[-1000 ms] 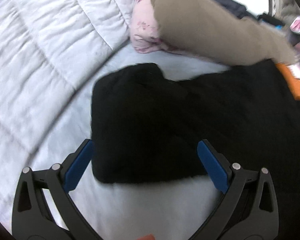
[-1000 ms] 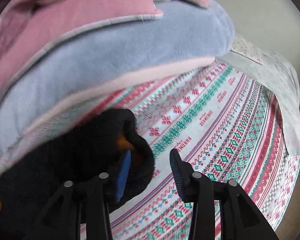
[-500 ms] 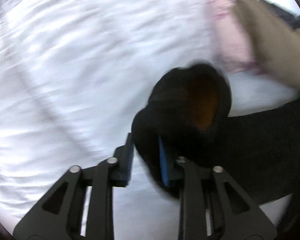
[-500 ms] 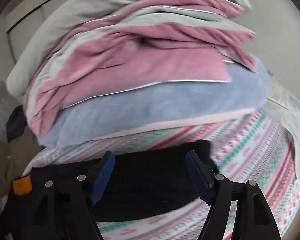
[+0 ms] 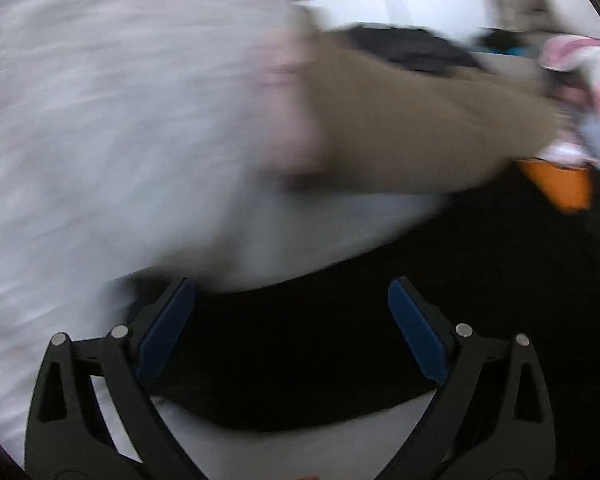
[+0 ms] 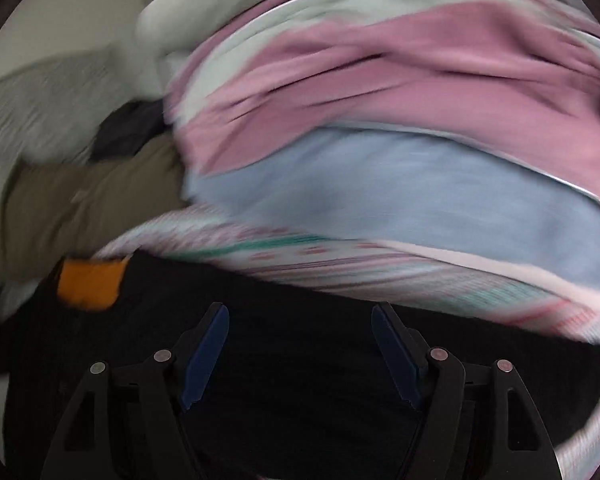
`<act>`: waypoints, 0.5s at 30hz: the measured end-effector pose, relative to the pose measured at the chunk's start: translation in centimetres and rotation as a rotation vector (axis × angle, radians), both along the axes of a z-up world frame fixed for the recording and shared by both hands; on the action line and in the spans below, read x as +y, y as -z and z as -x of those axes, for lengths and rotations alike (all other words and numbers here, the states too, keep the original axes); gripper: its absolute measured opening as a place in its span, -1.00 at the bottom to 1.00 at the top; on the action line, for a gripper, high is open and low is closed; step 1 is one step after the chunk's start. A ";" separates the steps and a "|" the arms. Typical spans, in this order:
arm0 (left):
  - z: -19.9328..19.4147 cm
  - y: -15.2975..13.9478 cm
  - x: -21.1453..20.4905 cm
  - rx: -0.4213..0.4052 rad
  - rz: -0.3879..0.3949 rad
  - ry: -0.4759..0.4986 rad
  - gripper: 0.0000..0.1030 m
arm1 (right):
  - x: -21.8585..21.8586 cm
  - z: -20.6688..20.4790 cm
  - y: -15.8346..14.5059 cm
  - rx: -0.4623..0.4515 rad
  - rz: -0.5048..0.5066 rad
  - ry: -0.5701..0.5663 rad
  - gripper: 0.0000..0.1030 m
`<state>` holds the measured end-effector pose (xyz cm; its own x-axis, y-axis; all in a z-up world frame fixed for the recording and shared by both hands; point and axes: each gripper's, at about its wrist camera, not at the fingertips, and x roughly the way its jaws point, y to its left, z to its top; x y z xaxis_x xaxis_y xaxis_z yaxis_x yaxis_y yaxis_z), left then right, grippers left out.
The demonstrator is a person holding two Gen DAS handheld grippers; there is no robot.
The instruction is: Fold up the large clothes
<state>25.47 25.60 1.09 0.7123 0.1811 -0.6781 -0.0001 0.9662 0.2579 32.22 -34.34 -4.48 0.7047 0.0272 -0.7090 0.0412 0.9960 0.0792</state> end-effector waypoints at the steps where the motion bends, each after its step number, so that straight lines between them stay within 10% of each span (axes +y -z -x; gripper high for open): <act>1: -2.2 1.0 -0.9 0.022 0.015 0.054 0.89 | 1.1 -1.4 0.6 0.022 0.009 -0.049 0.46; 8: -12.0 6.7 -6.2 0.141 0.174 0.327 0.89 | 6.3 -8.8 4.7 0.102 0.034 -0.286 0.46; 15: -15.5 10.6 -6.5 0.233 0.305 0.382 0.84 | 6.3 -14.2 8.3 0.164 0.007 -0.305 0.46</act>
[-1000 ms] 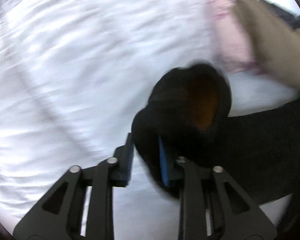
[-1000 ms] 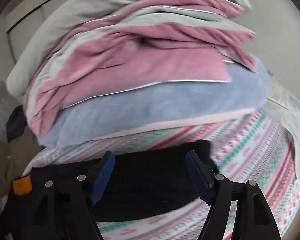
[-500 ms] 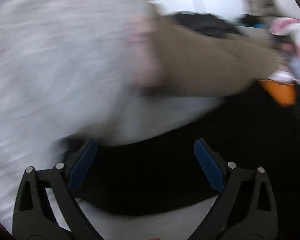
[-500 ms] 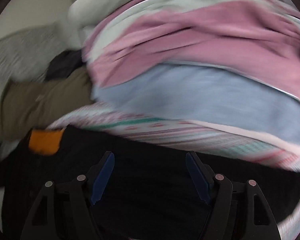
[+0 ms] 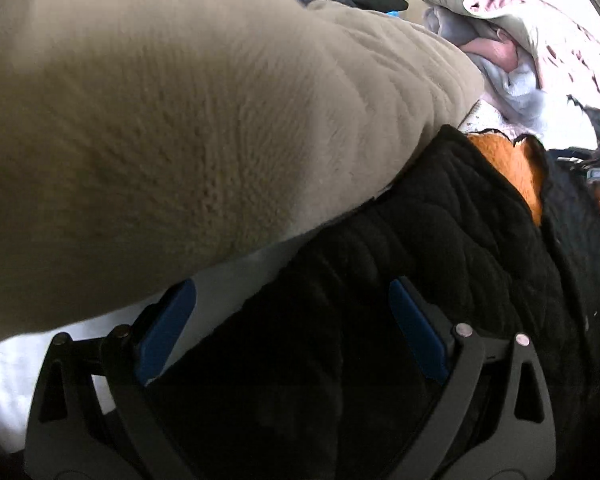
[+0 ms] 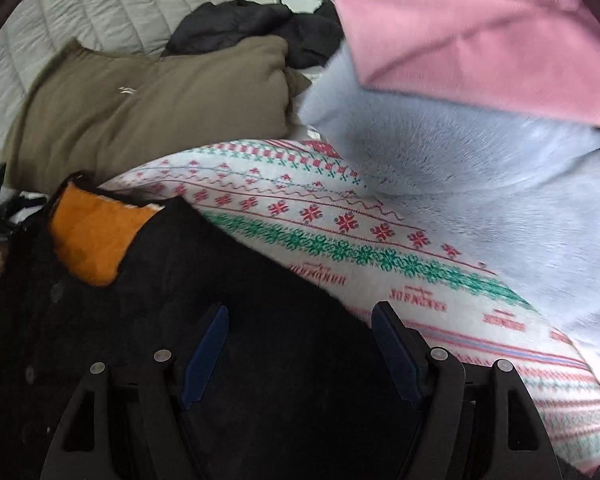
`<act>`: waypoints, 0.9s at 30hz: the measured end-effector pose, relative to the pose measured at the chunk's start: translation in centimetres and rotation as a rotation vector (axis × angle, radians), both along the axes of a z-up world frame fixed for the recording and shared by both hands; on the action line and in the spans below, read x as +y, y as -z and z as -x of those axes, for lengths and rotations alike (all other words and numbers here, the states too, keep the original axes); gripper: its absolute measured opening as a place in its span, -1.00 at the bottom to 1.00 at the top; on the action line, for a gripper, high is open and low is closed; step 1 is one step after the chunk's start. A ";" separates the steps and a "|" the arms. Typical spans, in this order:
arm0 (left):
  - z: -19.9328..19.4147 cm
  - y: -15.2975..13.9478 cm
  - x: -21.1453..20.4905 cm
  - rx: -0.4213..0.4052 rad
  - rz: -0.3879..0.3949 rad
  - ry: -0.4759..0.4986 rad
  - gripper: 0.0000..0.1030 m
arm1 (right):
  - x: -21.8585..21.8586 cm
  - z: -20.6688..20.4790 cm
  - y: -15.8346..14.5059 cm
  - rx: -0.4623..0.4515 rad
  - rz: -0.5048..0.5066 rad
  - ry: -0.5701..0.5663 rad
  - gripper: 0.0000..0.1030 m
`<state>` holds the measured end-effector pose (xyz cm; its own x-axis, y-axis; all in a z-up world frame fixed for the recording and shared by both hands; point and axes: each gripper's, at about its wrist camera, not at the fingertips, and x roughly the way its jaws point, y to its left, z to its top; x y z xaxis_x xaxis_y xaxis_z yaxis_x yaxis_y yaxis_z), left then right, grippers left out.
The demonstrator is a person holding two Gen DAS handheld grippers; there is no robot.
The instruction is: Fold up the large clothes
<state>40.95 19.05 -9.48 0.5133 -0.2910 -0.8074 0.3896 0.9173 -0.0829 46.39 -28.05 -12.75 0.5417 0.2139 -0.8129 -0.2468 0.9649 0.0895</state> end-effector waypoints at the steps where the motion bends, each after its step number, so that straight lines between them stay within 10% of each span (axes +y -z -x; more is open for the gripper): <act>1: -0.1 0.1 0.3 0.013 0.026 0.000 0.76 | 0.0 -0.3 0.6 0.015 -0.008 0.001 0.46; 6: 1.2 -0.3 -1.0 0.013 0.096 0.002 -0.34 | 1.0 0.6 0.8 -0.002 0.031 0.024 -0.06; 11: 4.2 -3.0 -1.6 -0.152 0.075 -0.061 -0.67 | 2.6 4.3 -1.7 -0.142 0.189 0.096 -0.74; 19: 2.2 -0.5 -3.4 -0.130 -0.206 -0.150 -0.28 | 5.5 2.4 1.2 -0.143 0.520 0.185 -0.37; 27: 11.4 -8.6 -1.0 -0.141 -0.134 -0.188 0.71 | 1.9 13.7 -7.1 -0.108 0.154 0.219 0.42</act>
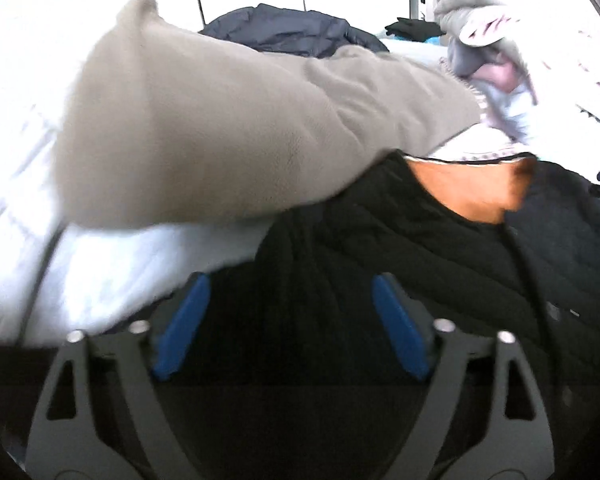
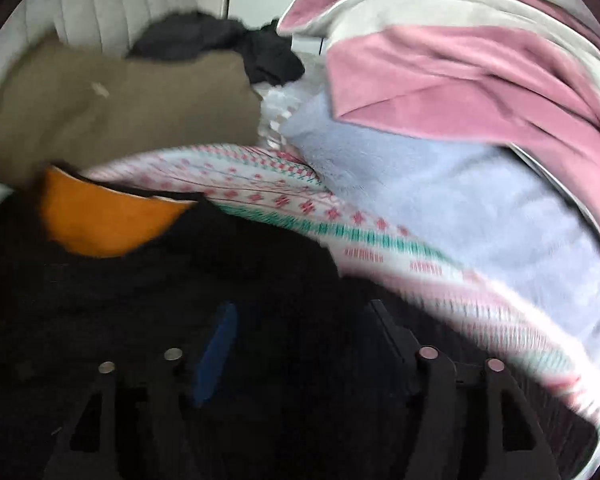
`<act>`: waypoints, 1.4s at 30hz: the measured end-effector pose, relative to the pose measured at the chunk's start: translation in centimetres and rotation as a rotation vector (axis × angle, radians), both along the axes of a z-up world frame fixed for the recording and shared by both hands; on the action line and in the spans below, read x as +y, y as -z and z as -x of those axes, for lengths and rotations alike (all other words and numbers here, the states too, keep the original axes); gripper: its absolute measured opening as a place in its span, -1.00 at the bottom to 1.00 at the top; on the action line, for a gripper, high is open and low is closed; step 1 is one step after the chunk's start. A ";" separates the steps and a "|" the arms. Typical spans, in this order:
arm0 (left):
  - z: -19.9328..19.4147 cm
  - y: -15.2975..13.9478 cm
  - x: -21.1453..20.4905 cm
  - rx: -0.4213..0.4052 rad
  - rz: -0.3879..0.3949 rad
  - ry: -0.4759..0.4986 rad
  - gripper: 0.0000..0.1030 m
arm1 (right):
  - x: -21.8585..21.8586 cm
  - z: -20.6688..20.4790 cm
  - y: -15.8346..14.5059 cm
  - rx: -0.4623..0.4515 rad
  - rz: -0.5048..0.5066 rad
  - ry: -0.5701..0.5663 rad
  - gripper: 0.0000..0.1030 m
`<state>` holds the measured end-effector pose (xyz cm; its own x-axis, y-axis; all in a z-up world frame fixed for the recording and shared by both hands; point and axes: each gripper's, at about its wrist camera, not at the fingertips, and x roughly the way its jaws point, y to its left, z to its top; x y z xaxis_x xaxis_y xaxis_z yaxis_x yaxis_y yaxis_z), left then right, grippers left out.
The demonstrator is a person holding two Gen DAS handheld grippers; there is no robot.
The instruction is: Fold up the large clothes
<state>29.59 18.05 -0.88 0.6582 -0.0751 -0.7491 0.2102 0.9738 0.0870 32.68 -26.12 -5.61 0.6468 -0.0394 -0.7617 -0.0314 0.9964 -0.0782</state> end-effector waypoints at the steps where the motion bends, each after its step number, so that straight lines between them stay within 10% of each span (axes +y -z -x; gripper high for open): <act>1: 1.7 -0.5 1.1 0.007 0.020 -0.003 0.72 | 0.0 1.9 -0.6 0.000 -0.037 -0.004 0.48; 15: 24.9 1.7 6.5 0.232 0.313 0.074 0.76 | -5.2 28.4 1.9 0.157 -0.401 -0.025 0.57; 29: 37.3 9.0 8.5 0.452 0.511 0.081 0.73 | -4.6 40.3 8.8 0.291 -0.452 0.043 0.57; 33: 38.4 11.7 6.5 0.573 0.537 0.107 0.07 | -4.5 42.2 10.7 0.341 -0.530 0.060 0.45; 35: 38.8 12.1 5.8 0.583 0.491 0.089 -0.75 | -3.9 42.9 10.6 0.348 -0.560 0.017 -0.39; 42: 42.1 5.1 8.0 0.381 0.495 0.083 -0.78 | -2.6 45.2 5.2 0.224 -0.385 -0.007 -0.69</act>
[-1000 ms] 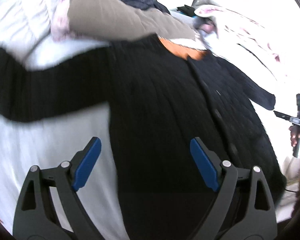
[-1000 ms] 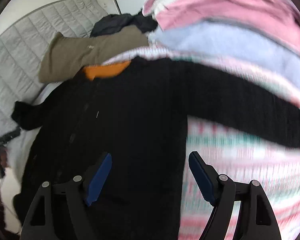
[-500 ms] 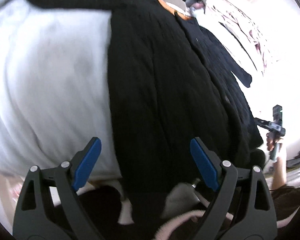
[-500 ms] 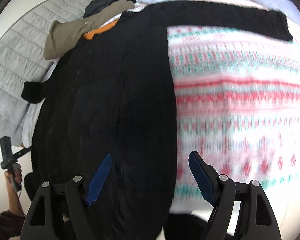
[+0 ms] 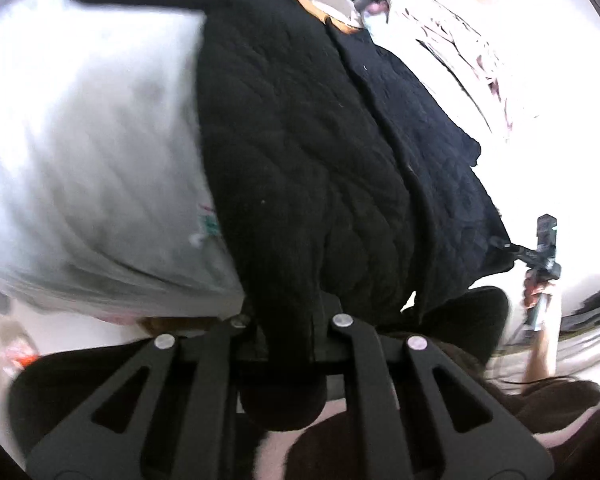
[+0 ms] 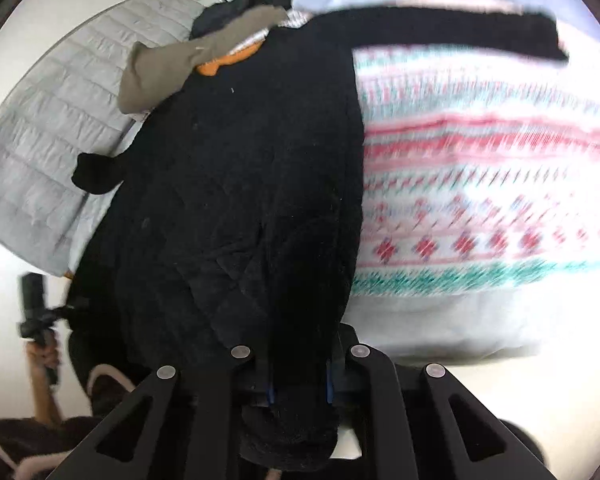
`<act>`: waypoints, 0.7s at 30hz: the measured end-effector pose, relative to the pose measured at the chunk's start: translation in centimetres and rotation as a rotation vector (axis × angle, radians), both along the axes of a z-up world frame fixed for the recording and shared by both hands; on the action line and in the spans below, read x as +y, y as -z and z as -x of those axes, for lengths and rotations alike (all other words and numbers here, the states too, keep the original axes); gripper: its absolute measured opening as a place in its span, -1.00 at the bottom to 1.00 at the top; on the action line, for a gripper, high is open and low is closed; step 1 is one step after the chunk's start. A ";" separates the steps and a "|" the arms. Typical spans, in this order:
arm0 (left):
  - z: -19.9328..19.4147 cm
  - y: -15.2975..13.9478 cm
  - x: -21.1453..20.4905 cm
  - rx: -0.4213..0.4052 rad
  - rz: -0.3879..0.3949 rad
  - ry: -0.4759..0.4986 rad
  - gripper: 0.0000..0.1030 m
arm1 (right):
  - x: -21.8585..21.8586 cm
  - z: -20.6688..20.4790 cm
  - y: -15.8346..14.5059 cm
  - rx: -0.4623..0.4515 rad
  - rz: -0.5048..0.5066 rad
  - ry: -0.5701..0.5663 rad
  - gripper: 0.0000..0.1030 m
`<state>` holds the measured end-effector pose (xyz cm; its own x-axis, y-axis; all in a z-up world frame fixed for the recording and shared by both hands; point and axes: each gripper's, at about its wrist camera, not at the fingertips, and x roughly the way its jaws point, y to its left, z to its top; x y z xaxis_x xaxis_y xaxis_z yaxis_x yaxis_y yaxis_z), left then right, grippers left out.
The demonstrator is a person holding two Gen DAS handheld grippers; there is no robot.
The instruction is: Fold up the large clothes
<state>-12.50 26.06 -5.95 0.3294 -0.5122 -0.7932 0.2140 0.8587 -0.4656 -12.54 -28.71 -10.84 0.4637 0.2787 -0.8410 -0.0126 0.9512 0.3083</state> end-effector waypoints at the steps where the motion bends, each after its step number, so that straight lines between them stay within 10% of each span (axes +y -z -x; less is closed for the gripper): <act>1: -0.1 0.5 0.0 0.019 -0.035 0.001 -0.78 | 0.5 -0.3 0.7 0.027 0.051 -0.005 -0.69; 5: -1.1 3.8 -0.9 0.110 -0.155 -0.007 -0.56 | 1.4 -1.7 4.0 0.139 0.161 0.008 -0.43; 10: -0.7 0.2 -0.2 -0.054 -0.242 -0.059 0.60 | -0.2 -1.1 0.4 0.061 0.170 0.090 0.20; 21: -8.6 -8.0 -4.9 -0.313 -0.252 -0.107 0.91 | -6.6 -6.5 -5.9 -0.136 0.077 0.420 0.49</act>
<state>-3.93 21.18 2.04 0.6156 -0.2643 -0.7424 0.2153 0.9626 -0.1641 -6.07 -35.34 -4.98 0.6312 -0.0188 -0.7754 0.3445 0.9025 0.2586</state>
